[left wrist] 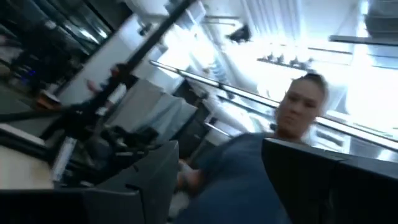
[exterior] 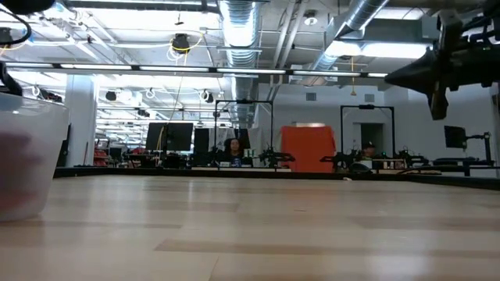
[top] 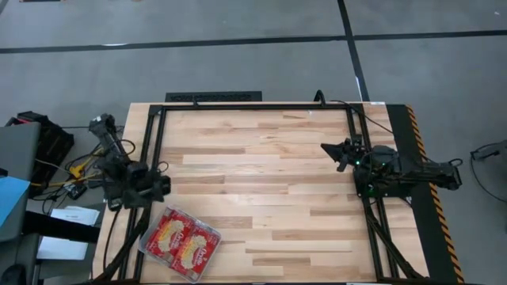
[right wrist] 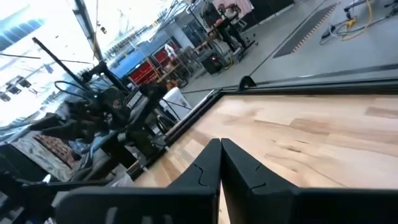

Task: Sort popcorn bags into baskets
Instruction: Return to Home Position

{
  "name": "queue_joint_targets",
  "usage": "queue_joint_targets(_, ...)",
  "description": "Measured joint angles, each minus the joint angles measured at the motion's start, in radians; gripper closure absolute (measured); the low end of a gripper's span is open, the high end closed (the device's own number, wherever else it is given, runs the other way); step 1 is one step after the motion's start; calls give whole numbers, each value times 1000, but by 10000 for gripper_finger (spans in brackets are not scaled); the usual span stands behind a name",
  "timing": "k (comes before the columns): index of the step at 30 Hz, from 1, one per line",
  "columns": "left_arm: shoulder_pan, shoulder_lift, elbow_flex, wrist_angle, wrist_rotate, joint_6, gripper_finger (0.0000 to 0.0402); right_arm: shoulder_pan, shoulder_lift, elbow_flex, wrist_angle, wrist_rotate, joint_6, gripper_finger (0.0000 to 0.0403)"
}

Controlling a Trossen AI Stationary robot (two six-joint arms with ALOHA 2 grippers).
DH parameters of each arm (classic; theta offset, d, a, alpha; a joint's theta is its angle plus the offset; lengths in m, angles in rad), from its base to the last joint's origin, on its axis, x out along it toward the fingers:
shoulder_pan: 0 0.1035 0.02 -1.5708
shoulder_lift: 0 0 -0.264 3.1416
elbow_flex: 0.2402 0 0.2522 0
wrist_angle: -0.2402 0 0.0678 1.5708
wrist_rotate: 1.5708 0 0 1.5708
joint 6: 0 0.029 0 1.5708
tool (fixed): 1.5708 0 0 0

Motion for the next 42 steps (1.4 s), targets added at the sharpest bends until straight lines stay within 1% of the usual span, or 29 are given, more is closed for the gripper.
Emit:
queue_joint_targets(3, 73, -63, -30, -7, 38, 2, 180, 0, 0, 0, 63, -3, -28, 365)
queue_joint_targets(5, 129, -122, -30, -2, 53, 22, 180, -7, 0, 0, 146, -2, -32, 365)
queue_joint_targets(6, 156, -149, -28, 0, 77, 39, 180, -13, 0, 0, 191, -5, -38, 365)
queue_joint_targets(8, 209, -154, -10, 23, 166, 75, 180, -22, -1, 1, 269, -21, -57, 367)
queue_joint_targets(10, 252, -156, 18, 2, 291, 72, 180, -29, -1, 6, 301, -33, -81, 369)
queue_joint_targets(11, 270, -157, 39, -47, 327, 54, 180, -34, -1, 12, 298, -34, -91, 370)
queue_joint_targets(12, 286, -158, 55, -127, 341, 25, 180, -35, -1, 21, 281, -32, -98, 371)
queue_joint_targets(14, 313, -156, 91, -329, 344, -15, 180, -38, -1, 42, 237, -37, -100, 373)
queue_joint_targets(16, 332, -153, 123, -544, 333, 24, 180, -40, -1, 55, 162, -70, -123, 375)
queue_joint_targets(17, 339, -154, 129, -606, 323, 62, 180, -39, -1, 55, 125, -97, -146, 375)
queue_joint_targets(19, 353, -156, 130, -679, 289, 134, 180, -38, -1, 52, 56, -159, -178, 375)
queue_joint_targets(21, 365, -155, 127, -732, 266, 154, 180, -37, 0, 31, 3, -167, -167, 374)
queue_joint_targets(23, 375, -155, 107, -730, 293, 138, 180, -37, 1, -10, -18, -145, -140, 371)
queue_joint_targets(25, 380, -156, 86, -707, 349, 116, 180, -37, 2, -52, 59, -122, -115, 368)
queue_joint_targets(27, 382, -156, 54, -676, 372, 101, 180, -37, 13, -64, 124, -111, -138, 366)
queue_joint_targets(31, 384, -155, -30, -620, 379, 79, 180, -37, 30, -64, 185, -108, -180, 365)
queue_joint_targets(33, 384, -155, -30, -650, 365, 95, 180, -37, 31, -64, 178, -108, -180, 365)
queue_joint_targets(37, 398, -154, -30, -647, 357, 180, 180, -37, 34, -65, 176, -108, -189, 368)
queue_joint_targets(42, 427, -154, -31, -646, 339, 186, 180, -19, 34, -65, 154, -112, -213, 372)
